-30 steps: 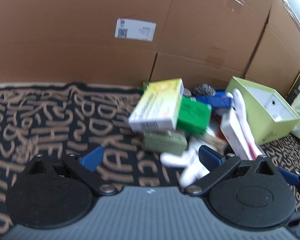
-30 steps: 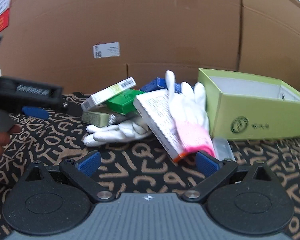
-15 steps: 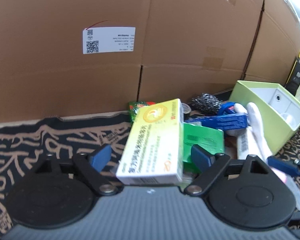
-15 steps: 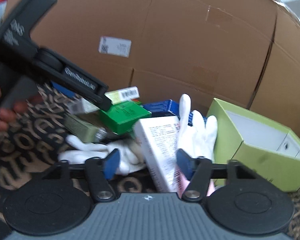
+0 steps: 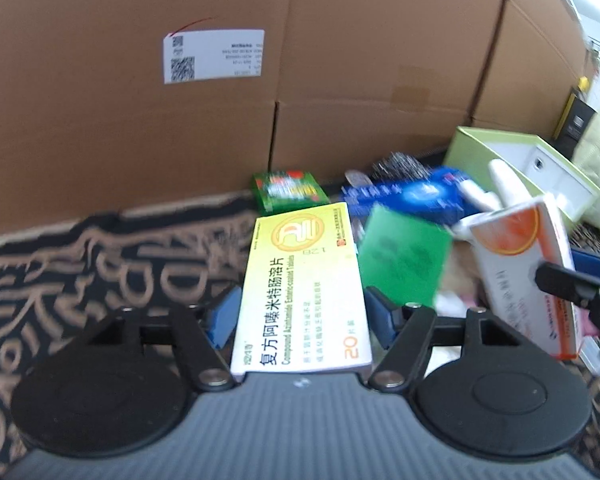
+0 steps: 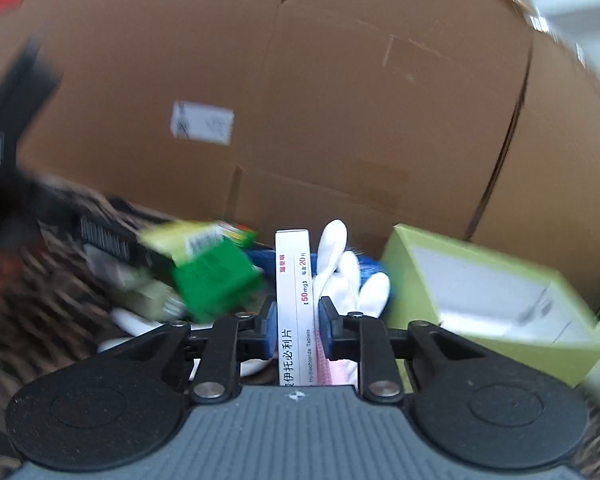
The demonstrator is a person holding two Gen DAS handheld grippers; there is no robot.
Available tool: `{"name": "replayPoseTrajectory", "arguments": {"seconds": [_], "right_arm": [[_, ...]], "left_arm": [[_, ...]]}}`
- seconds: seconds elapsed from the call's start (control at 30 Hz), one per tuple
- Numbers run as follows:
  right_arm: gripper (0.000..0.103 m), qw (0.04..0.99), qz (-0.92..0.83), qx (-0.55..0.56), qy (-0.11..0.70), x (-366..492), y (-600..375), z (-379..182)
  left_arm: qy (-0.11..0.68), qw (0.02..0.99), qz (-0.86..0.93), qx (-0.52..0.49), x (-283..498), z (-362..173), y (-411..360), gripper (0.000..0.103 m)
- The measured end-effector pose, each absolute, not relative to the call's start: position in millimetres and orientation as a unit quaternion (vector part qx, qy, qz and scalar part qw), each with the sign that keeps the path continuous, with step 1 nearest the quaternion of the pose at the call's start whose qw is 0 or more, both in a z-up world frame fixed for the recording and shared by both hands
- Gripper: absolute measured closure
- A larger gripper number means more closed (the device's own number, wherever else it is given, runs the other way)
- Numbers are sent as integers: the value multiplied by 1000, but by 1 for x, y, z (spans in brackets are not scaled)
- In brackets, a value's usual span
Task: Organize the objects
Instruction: 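Grasp the white-orange medicine box with the right gripper while the left grasps the yellow-white box, then carry both medicine boxes into the lime-green box and release them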
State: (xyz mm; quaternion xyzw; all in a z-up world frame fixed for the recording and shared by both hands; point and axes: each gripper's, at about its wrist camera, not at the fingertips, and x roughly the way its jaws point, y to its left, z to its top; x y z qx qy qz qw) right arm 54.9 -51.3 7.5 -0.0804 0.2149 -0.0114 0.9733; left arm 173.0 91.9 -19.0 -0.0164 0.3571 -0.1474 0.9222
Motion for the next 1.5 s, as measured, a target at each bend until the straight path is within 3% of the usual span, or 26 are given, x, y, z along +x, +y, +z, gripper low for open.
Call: {"name": "replayPoseTrajectory", "arguments": {"seconds": [0.1, 0.17, 0.2, 0.23, 0.3, 0.37, 0.4, 0.43, 0.6, 0.77, 0.87, 0.9, 0.97, 1.0, 1.23, 1.5], "right_arm": [[79, 955, 104, 105, 256, 41, -86, 20], [79, 940, 124, 152, 280, 37, -100, 15], [73, 942, 104, 140, 287, 36, -103, 11], [57, 947, 68, 121, 291, 35, -104, 7], [36, 949, -12, 84, 303, 34, -104, 0], [35, 953, -34, 75, 291, 26, -103, 0], [30, 954, -21, 80, 287, 22, -100, 0], [25, 954, -8, 89, 286, 20, -98, 0], [19, 957, -32, 49, 284, 28, -61, -7], [18, 952, -70, -52, 293, 44, -28, -27], [31, 949, -90, -88, 289, 48, -20, -38], [30, 950, -89, -85, 286, 47, -21, -39], [30, 954, -78, -69, 280, 42, -26, -37], [30, 956, -74, -59, 276, 40, -29, -36], [30, 967, -45, -1, 249, 19, -40, -16], [30, 979, -36, 10, 199, -4, -56, 19]], "left_arm": [[368, 917, -152, -4, 144, -12, 100, 36], [374, 917, -142, 6, 131, -12, 106, 35], [376, 917, -134, 14, 127, -13, 108, 30], [378, 917, -125, 23, 125, -14, 110, 20], [376, 919, -110, 35, 122, -16, 112, 11], [380, 917, -111, 39, 124, -18, 110, 4], [384, 916, -113, 39, 125, -19, 109, 1], [387, 914, -113, 40, 126, -21, 107, 0], [398, 912, -87, 48, 134, -31, 101, 0], [410, 910, -62, 26, 149, -39, 108, 0], [405, 912, -61, 24, 153, -41, 111, 0], [403, 913, -64, 24, 152, -41, 112, 1], [395, 915, -72, 32, 149, -39, 111, 18], [391, 917, -75, 38, 147, -37, 110, 35], [394, 915, -89, 7, 129, -24, 116, 36], [312, 938, -150, 15, 93, 38, 89, 36]]}}
